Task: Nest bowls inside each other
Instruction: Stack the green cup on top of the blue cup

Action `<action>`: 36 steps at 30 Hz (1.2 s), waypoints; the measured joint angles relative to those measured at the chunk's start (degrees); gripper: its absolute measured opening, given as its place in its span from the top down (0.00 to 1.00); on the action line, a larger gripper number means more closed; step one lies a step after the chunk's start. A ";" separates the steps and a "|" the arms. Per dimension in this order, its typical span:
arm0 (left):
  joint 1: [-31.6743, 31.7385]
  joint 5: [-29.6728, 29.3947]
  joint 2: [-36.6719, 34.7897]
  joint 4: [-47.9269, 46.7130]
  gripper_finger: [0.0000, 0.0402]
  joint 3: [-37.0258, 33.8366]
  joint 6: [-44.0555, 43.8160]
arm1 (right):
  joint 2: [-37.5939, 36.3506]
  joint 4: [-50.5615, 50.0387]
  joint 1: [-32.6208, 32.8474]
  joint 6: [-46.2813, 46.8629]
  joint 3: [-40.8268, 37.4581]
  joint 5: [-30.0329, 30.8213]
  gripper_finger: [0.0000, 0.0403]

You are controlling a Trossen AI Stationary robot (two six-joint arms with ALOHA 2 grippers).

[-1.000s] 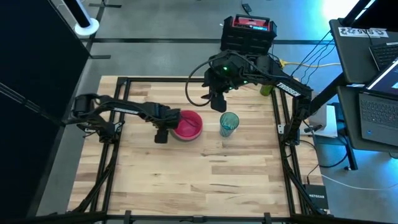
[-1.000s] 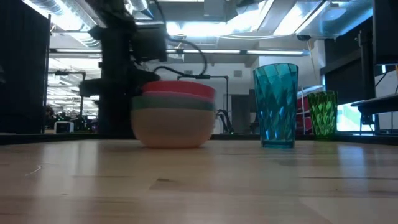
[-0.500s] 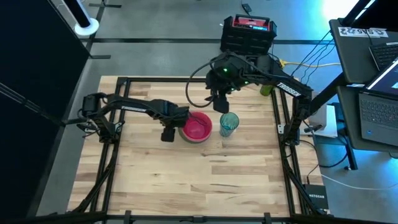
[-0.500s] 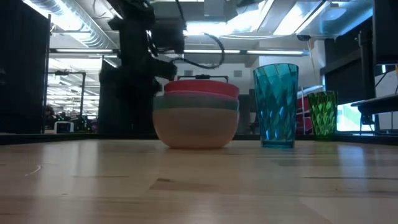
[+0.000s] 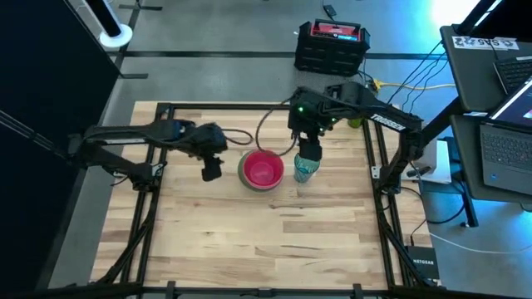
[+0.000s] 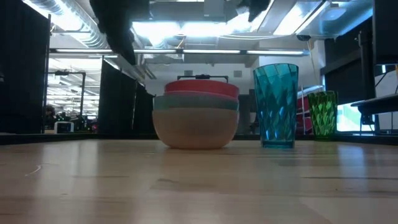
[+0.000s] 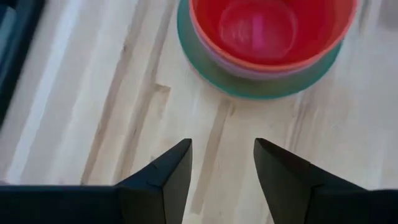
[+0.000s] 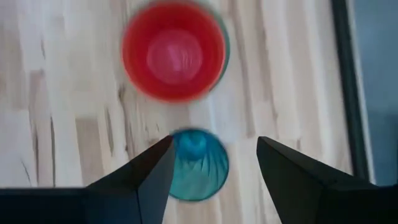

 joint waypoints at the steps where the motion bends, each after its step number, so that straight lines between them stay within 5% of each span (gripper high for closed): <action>1: 0.08 -0.02 -0.35 0.01 0.60 0.00 -0.15 | -0.64 0.44 -0.81 1.19 -1.63 1.29 0.47; 15: 1.21 -0.33 -4.94 0.03 0.60 0.00 -1.89 | -9.21 6.57 -13.00 17.05 -23.78 18.63 0.47; 25: 2.09 -0.38 -4.92 -1.31 0.60 -0.02 0.52 | -8.81 7.62 -39.38 12.04 -26.21 13.62 0.47; 36: 2.09 -0.38 -4.94 -1.87 0.60 -0.03 2.36 | -8.62 12.13 -44.78 8.96 -36.86 11.86 0.48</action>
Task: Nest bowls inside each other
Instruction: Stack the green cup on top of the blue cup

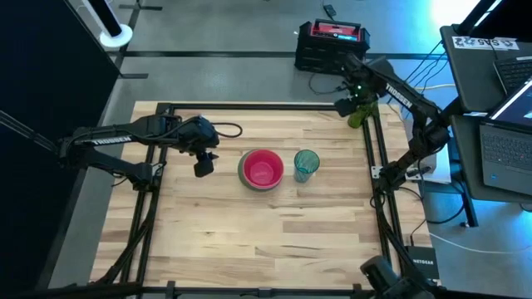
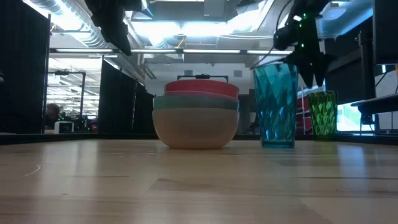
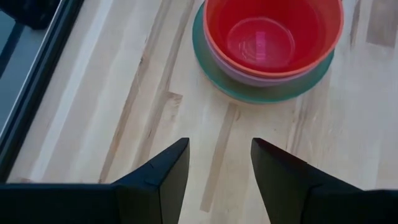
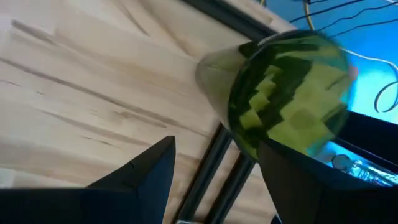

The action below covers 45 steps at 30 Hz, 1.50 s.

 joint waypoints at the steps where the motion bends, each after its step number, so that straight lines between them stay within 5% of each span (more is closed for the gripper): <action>1: 0.00 0.00 0.00 -0.07 0.60 0.00 0.11 | 0.00 0.67 -0.19 -0.16 -1.17 -0.09 0.48; 10: 0.01 0.00 0.00 -1.15 0.60 -0.01 0.90 | 0.02 7.05 -1.60 -2.14 -10.58 -0.72 0.52; 13: -0.01 0.00 -0.02 -1.07 0.60 -0.01 0.74 | 0.04 9.17 -1.90 -2.79 -11.55 -0.75 0.65; 17: -0.01 0.02 -0.02 -1.07 0.60 -0.01 0.66 | 0.04 11.14 -2.93 -4.72 -11.44 -2.22 0.95; 22: -0.01 0.02 -0.02 -1.03 0.60 -0.01 0.70 | -0.46 9.56 -0.91 -7.87 -8.99 -1.79 0.99; 38: 0.10 0.00 -0.02 -0.94 0.60 -0.01 -1.62 | -1.86 -12.28 26.05 -9.78 30.26 -11.95 1.00; 45: 0.10 0.02 -0.02 -1.05 0.60 -0.01 -4.93 | -1.90 -13.10 45.37 -5.08 35.48 -11.82 1.00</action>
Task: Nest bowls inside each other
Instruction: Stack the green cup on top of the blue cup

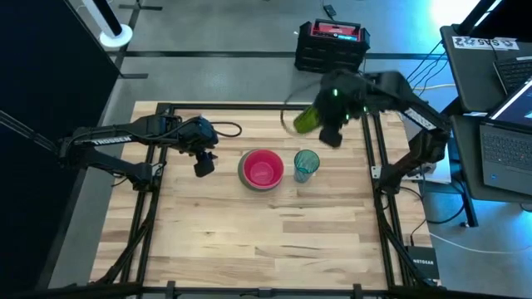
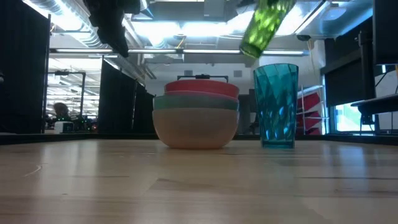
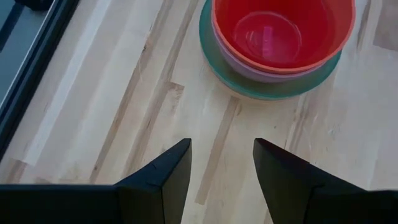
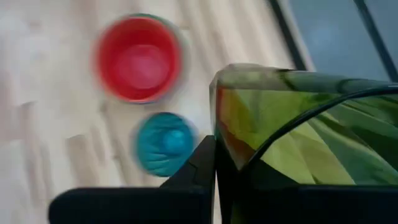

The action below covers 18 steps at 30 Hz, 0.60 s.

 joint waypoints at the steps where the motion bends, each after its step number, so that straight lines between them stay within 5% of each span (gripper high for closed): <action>1: 0.00 0.00 0.00 -0.06 0.60 0.00 -0.45 | 0.00 -0.08 2.56 1.06 0.02 0.03 1.00; 7: 0.00 0.02 0.00 -0.47 0.60 0.00 -2.46 | 1.83 -0.07 14.81 6.63 -0.02 0.95 1.00; 18: -0.10 0.01 0.00 -2.51 0.60 0.00 -2.81 | 1.84 -0.03 15.44 8.20 -5.07 4.14 1.00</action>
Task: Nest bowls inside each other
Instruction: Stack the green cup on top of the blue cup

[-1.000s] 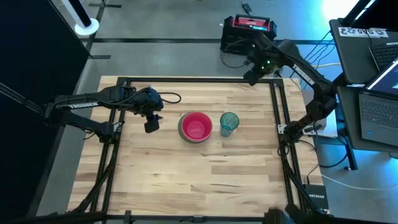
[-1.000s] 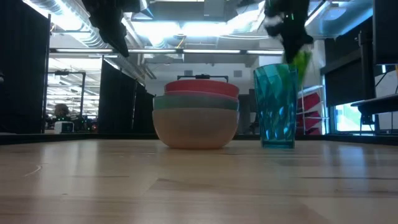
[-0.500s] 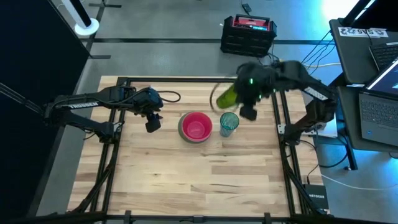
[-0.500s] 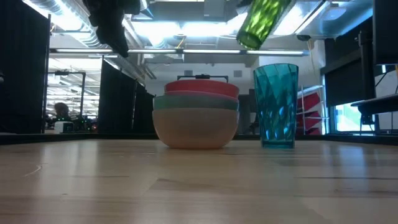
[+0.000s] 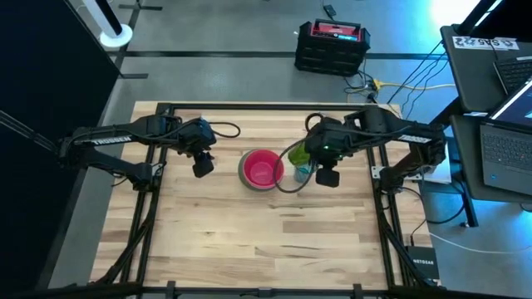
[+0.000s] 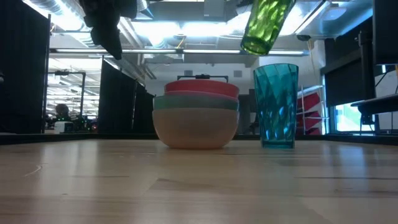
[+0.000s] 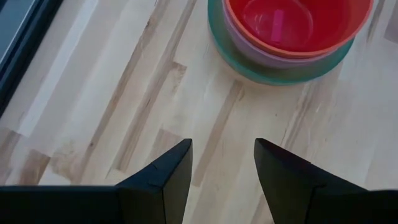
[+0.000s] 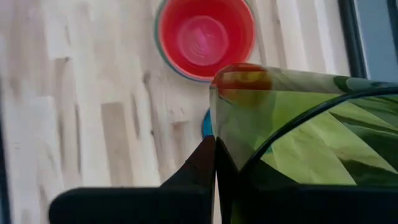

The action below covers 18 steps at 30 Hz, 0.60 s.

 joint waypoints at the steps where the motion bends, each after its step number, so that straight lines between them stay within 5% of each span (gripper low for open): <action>1: -0.01 0.00 0.00 -0.18 0.60 0.00 -0.02 | -0.01 0.00 0.03 0.13 -0.47 0.28 1.00; 18: -0.03 0.03 0.00 -1.38 0.60 -0.02 2.46 | -3.25 -0.11 -1.37 4.85 -9.35 0.45 1.00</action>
